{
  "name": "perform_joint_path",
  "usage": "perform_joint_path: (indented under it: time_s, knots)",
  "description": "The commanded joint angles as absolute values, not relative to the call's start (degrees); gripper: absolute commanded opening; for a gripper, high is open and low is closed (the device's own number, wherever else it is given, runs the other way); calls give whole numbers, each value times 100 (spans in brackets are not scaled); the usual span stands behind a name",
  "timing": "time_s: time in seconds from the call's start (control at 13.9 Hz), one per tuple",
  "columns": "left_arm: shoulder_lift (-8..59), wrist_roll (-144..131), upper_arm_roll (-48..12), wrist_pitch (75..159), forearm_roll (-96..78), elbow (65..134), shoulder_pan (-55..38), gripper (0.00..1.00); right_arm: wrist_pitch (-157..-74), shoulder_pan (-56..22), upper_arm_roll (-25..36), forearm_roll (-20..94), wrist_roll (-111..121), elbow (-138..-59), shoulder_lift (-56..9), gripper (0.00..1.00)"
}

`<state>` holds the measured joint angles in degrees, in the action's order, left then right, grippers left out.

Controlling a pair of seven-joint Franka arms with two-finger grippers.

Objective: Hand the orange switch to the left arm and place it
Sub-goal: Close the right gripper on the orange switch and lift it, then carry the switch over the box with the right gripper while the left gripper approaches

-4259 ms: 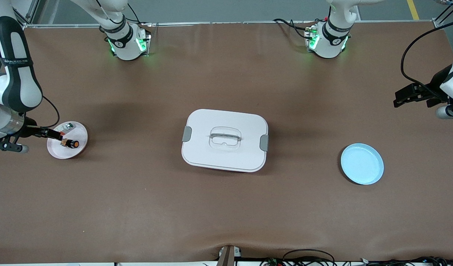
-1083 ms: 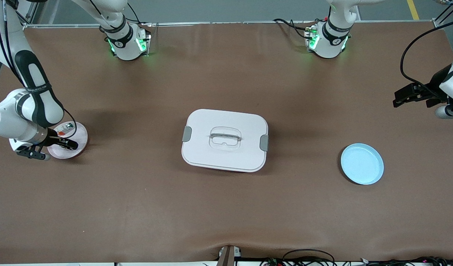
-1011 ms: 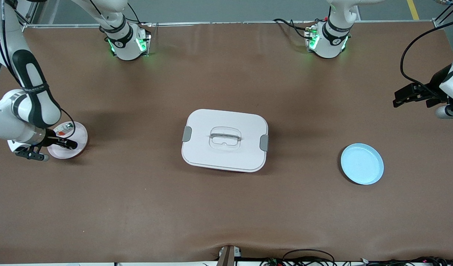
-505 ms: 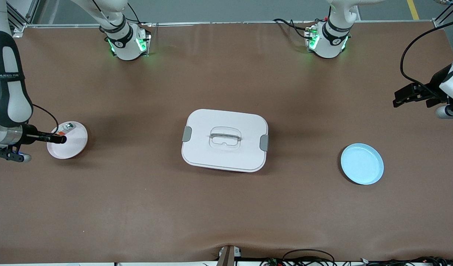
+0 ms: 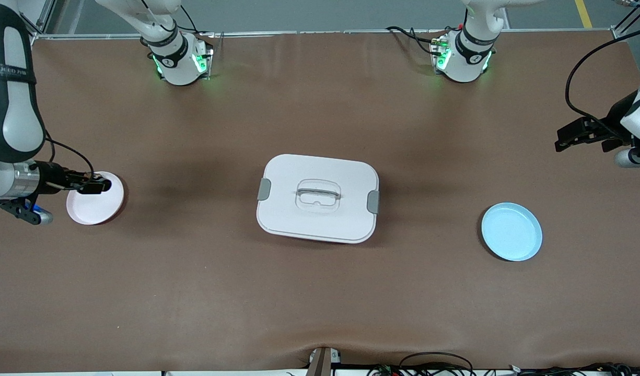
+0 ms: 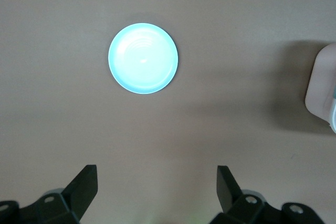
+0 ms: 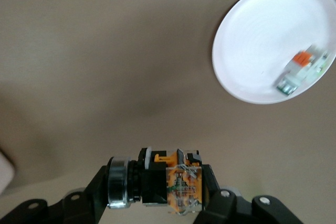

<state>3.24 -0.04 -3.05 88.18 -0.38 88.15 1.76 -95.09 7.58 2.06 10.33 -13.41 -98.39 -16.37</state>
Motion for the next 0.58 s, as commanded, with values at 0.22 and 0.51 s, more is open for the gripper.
perform_joint_path:
  time_s: [0.22,0.51]
  knots:
    - [281,9,-483,8745,-492,8447,167,100,-8939,-34,246,1765,-3091,-9080,-1600,0]
    - [281,9,-492,8736,-1097,8323,167,100,-8956,-465,237,2100,-4005,-8808,-1608,0]
